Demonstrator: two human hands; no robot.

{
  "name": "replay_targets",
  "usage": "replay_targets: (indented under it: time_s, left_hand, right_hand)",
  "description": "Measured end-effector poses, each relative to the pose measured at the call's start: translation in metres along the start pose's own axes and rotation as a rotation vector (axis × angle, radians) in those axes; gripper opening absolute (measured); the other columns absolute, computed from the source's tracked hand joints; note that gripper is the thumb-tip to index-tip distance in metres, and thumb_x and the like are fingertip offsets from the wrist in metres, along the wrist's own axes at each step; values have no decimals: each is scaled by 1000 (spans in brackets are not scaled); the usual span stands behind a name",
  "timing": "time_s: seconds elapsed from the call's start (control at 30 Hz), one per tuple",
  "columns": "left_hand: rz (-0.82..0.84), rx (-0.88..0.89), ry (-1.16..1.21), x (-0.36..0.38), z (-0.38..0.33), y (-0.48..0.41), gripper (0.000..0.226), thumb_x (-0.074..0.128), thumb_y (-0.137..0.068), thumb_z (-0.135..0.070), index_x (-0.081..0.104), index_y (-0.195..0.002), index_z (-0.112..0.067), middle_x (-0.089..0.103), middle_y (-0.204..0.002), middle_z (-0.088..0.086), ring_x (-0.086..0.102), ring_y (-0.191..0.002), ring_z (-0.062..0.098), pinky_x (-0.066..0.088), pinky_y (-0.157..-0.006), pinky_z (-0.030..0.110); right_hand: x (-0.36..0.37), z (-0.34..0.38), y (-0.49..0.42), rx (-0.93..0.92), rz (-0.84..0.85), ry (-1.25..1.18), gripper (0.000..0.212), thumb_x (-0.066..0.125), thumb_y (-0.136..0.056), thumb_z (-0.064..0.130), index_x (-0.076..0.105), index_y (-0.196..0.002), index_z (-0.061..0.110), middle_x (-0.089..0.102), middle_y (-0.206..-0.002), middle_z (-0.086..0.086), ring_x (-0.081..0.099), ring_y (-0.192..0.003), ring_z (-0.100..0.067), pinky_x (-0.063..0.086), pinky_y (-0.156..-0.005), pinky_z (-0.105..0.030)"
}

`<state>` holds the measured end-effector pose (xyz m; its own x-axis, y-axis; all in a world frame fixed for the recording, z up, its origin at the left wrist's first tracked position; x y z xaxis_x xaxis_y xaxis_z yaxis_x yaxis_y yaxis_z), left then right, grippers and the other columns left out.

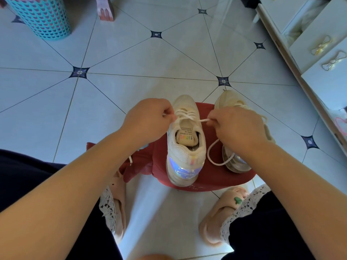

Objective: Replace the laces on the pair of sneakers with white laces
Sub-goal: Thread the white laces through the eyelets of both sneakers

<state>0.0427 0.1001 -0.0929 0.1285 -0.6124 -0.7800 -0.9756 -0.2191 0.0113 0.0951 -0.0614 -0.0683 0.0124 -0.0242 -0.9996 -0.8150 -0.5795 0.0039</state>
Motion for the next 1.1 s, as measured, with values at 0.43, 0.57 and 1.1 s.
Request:
replay_targets:
  time_s: [0.43, 0.57, 1.1]
  left_hand:
    - [141, -77, -76, -27, 4, 2, 11, 59, -85, -30, 61, -83, -19, 52, -69, -10, 46, -69, 10, 30, -53, 21]
    - [210, -180, 200, -46, 6, 7, 18, 62, -84, -27, 66, -81, -10, 59, -61, -3, 49, -53, 10, 41, -48, 17]
    - [-30, 198, 764, -89, -93, 23, 24, 58, -85, -3, 66, -91, -25, 68, -83, -8, 63, -76, -1, 50, -74, 14]
  right_hand:
    - [-6, -17, 0, 133, 163, -78, 19, 56, -89, 34, 61, -102, 21, 52, -84, 3, 44, -79, -16, 33, -65, -29]
    - [-25, -21, -3, 92, 241, -159, 10, 63, -84, 29, 63, -89, 20, 59, -80, 5, 48, -70, -10, 34, -61, -22]
    - [-83, 29, 1, 92, 271, -1567, 28, 52, -85, -10, 64, -99, 12, 65, -75, -2, 60, -69, -9, 49, -64, -19]
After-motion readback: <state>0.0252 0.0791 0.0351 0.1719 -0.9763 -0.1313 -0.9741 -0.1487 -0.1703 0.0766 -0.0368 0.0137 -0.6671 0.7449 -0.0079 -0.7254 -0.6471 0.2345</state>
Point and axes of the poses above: each hand's wrist, its own y-axis away from the middle knuckle, its own x-axis out of the palm, z = x × y, the point moved 6 cm from there along -y, towards the middle knuckle
